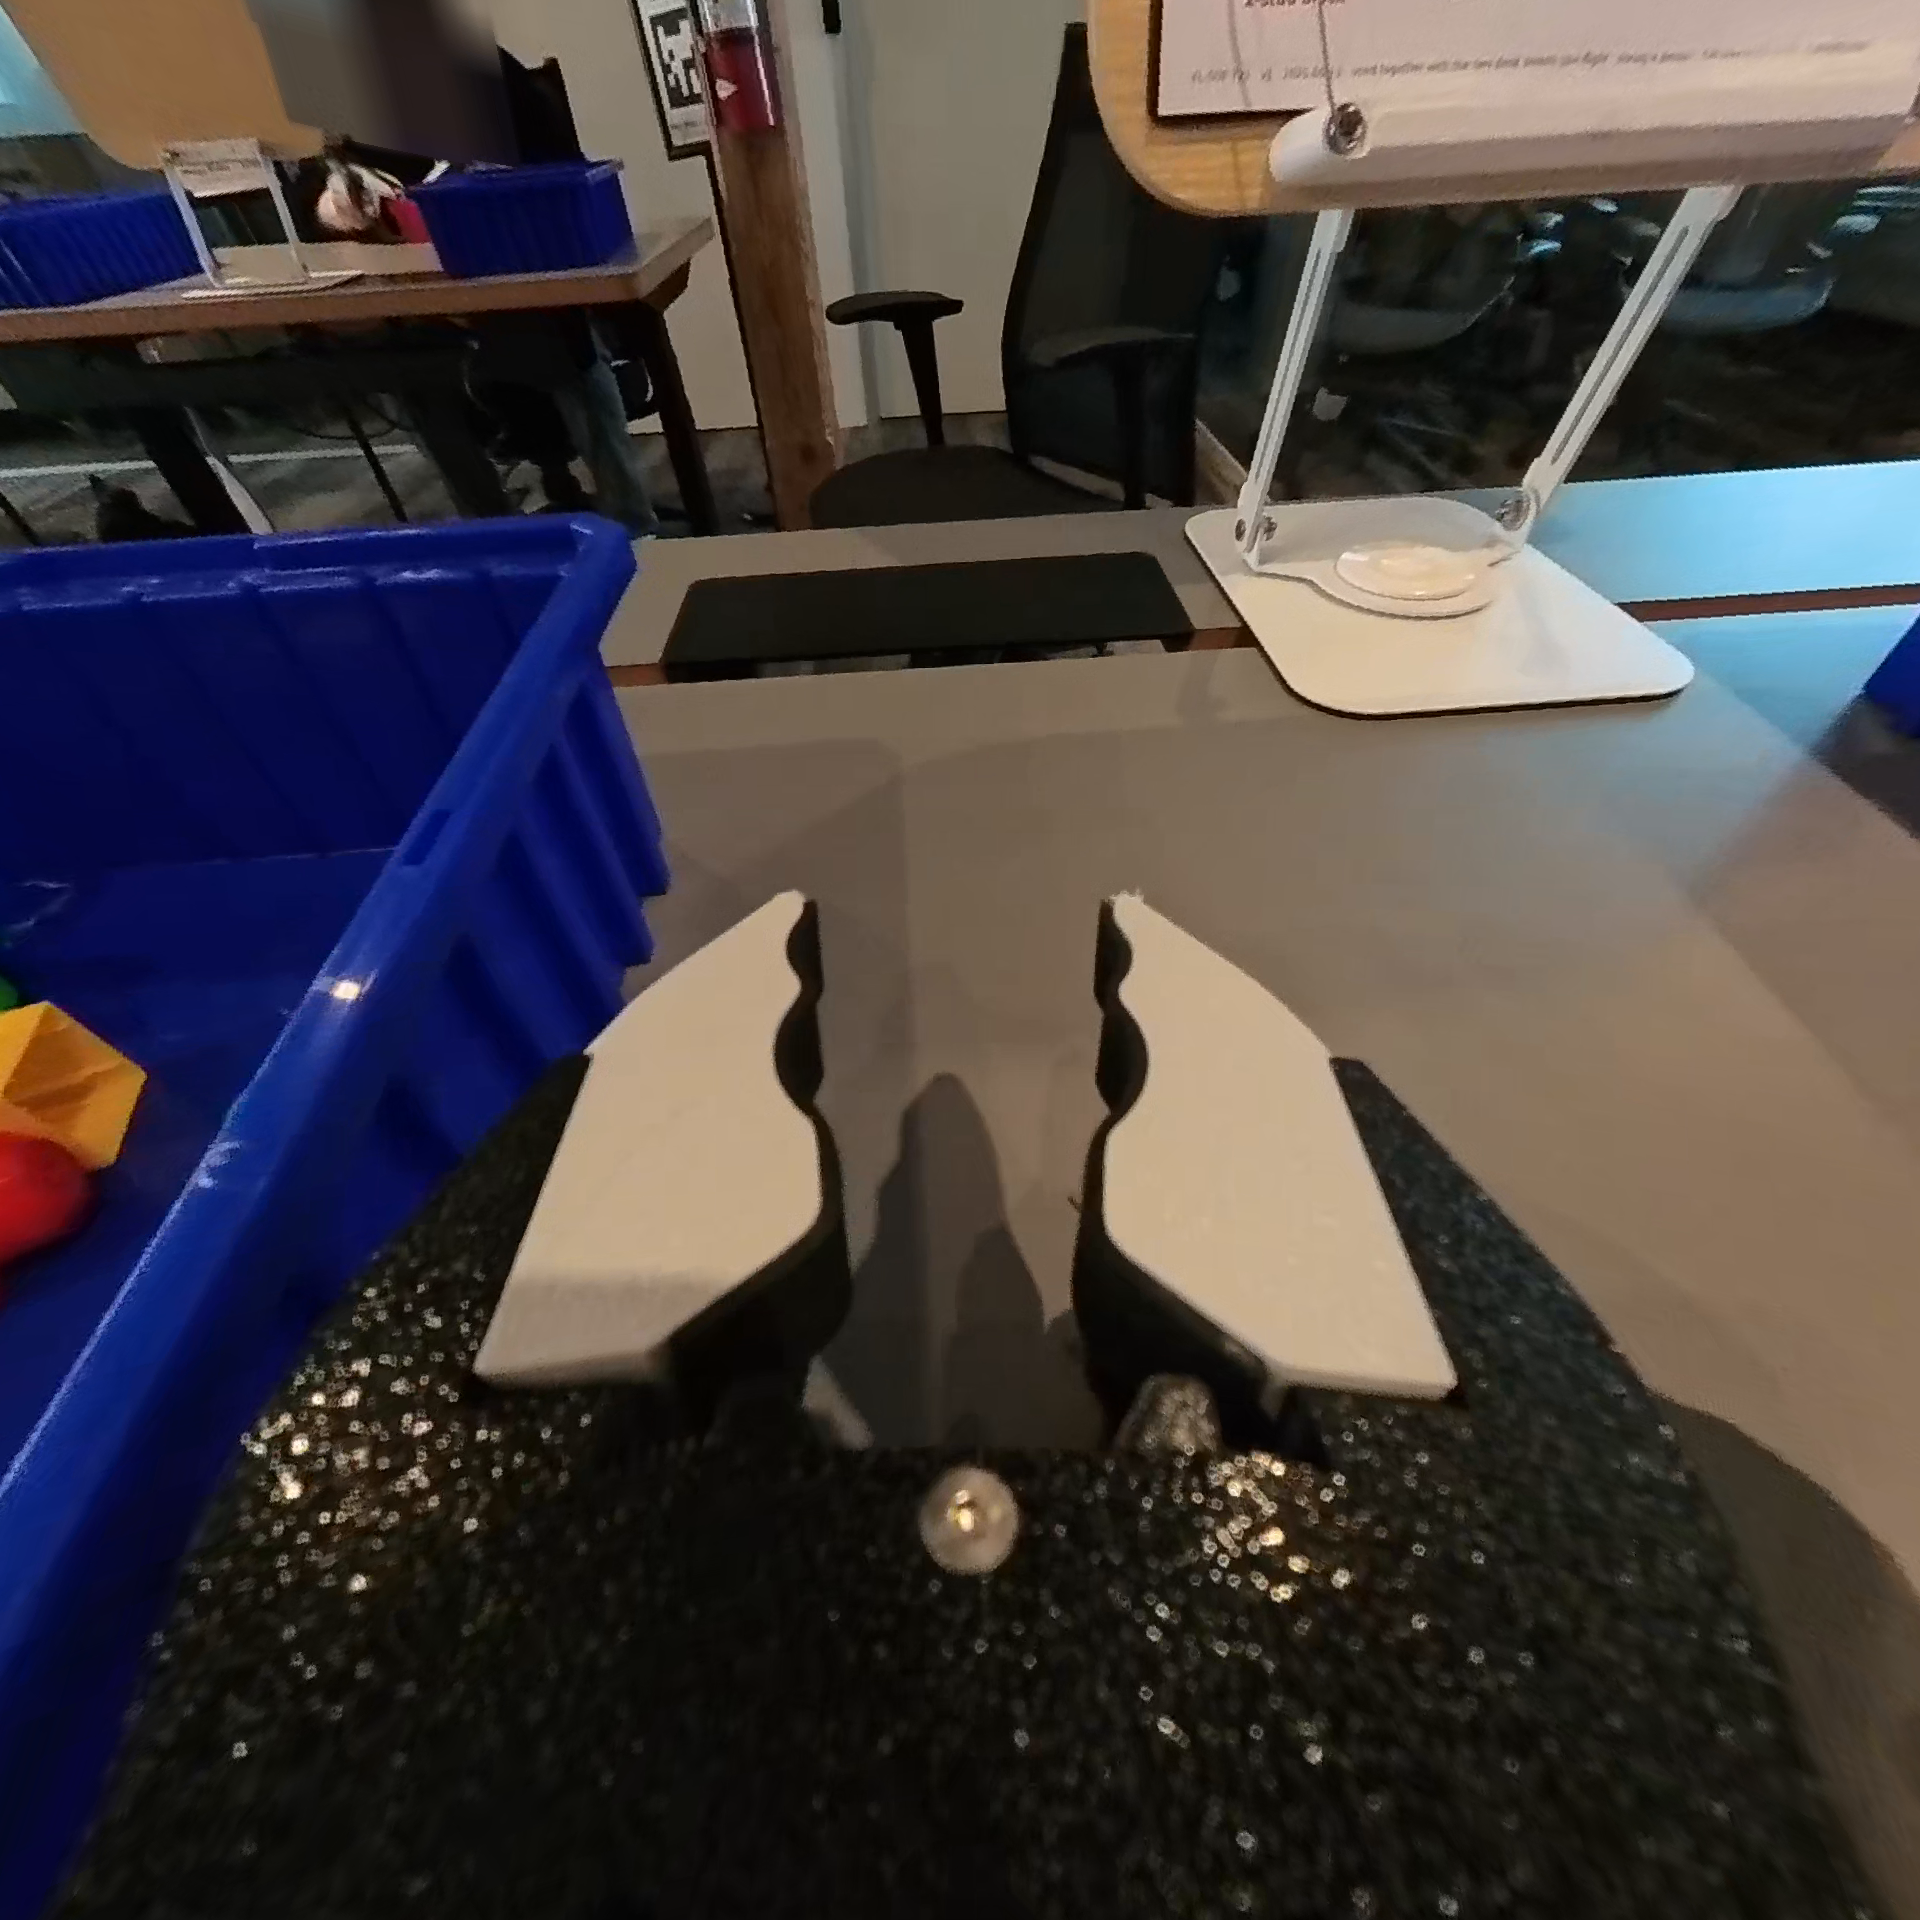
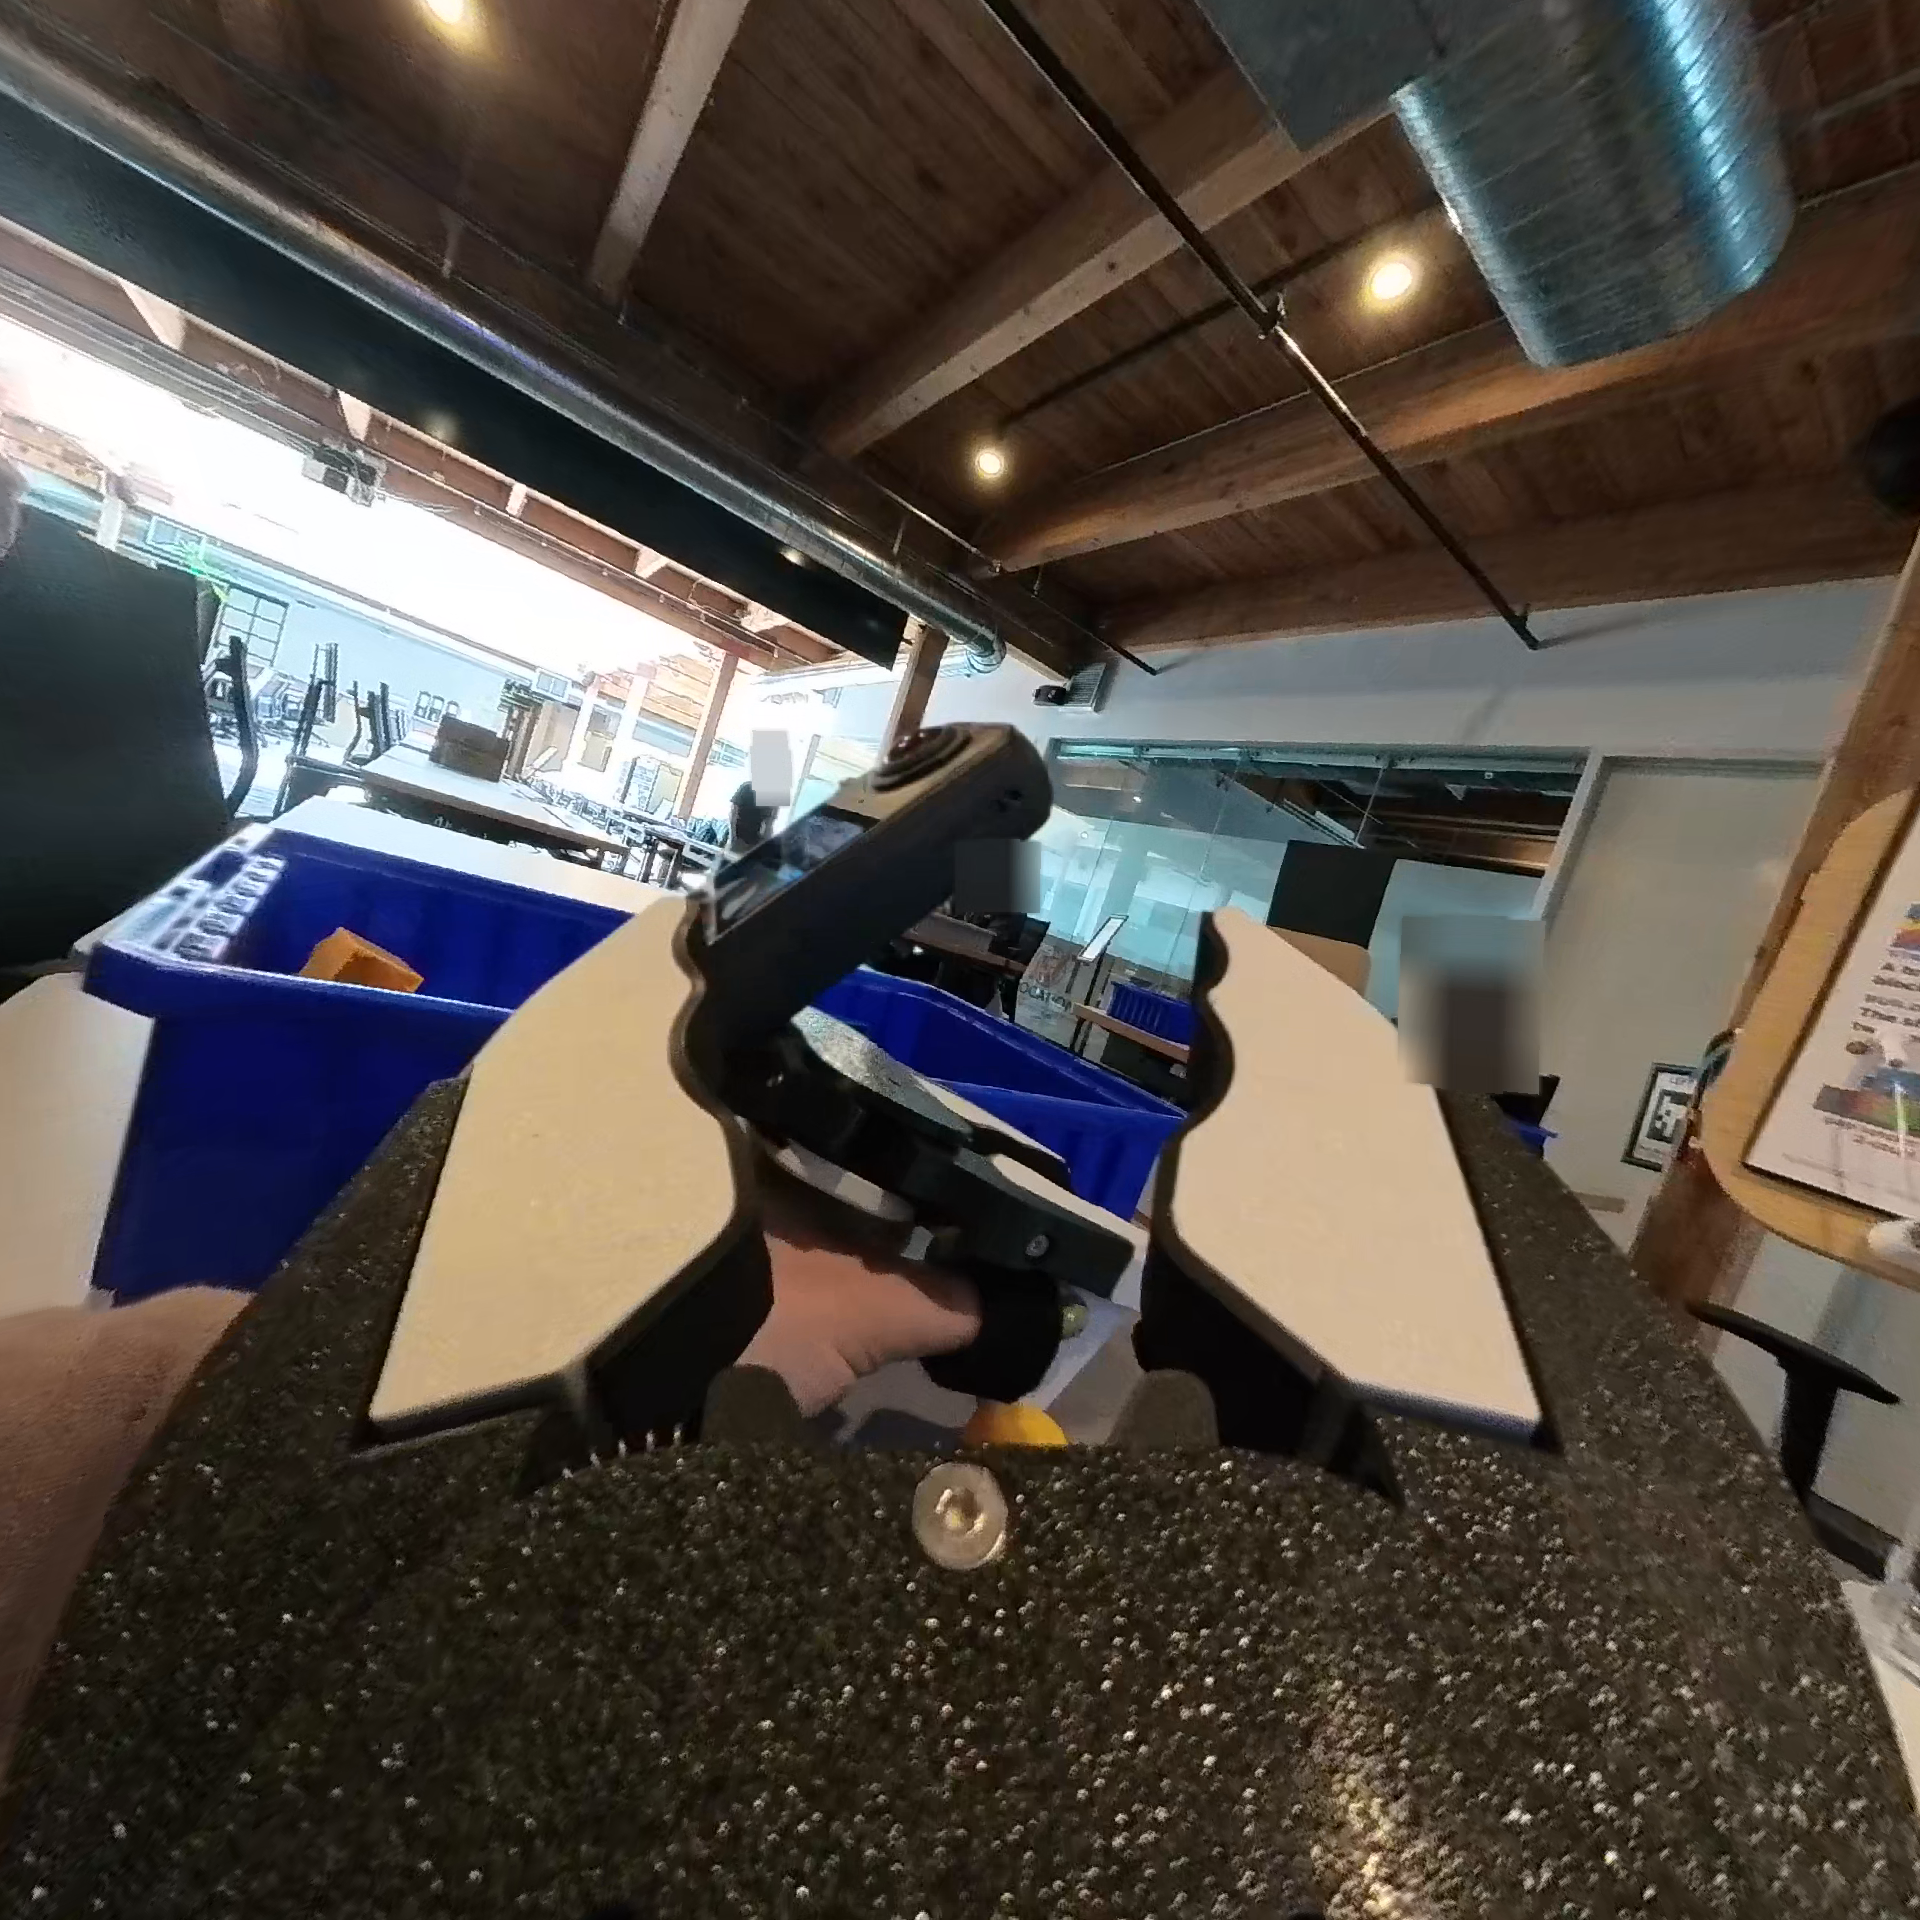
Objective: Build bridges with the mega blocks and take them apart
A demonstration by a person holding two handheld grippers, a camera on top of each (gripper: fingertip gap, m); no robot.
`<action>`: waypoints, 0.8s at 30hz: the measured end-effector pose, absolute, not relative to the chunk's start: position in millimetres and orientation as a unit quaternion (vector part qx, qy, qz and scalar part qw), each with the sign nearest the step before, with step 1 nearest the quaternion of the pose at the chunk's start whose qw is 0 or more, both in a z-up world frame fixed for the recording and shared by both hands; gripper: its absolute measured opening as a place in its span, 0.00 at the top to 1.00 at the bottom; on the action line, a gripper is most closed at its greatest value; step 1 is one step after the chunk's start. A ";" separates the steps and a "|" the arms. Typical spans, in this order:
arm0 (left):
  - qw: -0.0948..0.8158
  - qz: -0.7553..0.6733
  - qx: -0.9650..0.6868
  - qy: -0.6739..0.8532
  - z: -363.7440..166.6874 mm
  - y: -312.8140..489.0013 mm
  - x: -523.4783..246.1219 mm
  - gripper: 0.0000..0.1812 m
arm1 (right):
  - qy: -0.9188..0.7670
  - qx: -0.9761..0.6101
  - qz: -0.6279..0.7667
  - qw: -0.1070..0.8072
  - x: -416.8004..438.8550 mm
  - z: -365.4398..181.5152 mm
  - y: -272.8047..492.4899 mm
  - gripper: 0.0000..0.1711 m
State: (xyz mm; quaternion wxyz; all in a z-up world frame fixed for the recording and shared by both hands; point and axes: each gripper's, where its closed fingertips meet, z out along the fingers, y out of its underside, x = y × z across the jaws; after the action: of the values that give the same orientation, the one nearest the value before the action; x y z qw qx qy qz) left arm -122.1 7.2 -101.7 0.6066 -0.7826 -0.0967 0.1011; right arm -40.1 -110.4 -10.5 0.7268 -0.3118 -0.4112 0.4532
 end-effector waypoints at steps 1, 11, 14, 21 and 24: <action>0.606 0.103 -0.783 -0.096 -102.0 7.2 -122.3 0.72 | -0.412 -0.310 0.453 0.727 -40.5 -10.4 -111.6 0.49; 0.607 0.101 -0.784 -0.086 -102.9 8.0 -116.8 0.72 | -0.416 -0.298 0.452 0.731 -41.6 -8.7 -120.5 0.49; 0.607 0.102 -0.784 -0.082 -102.5 8.1 -115.6 0.72 | -0.421 -0.290 0.445 0.735 -41.5 -8.5 -123.6 0.48; 0.618 0.105 -0.775 -0.078 -94.4 5.1 -114.4 0.73 | -0.415 -0.290 0.447 0.737 -38.7 -6.6 -121.6 0.49; 0.620 0.103 -0.774 -0.079 -92.7 4.0 -114.9 0.73 | -0.415 -0.288 0.446 0.739 -37.9 -6.1 -121.8 0.49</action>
State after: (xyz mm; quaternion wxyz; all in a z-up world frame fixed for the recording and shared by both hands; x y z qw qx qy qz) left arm -114.9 4.0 -92.7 0.6201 -0.7737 -0.0789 0.1033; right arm -37.9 -121.8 -6.1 0.7389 -0.2878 -0.4148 0.4461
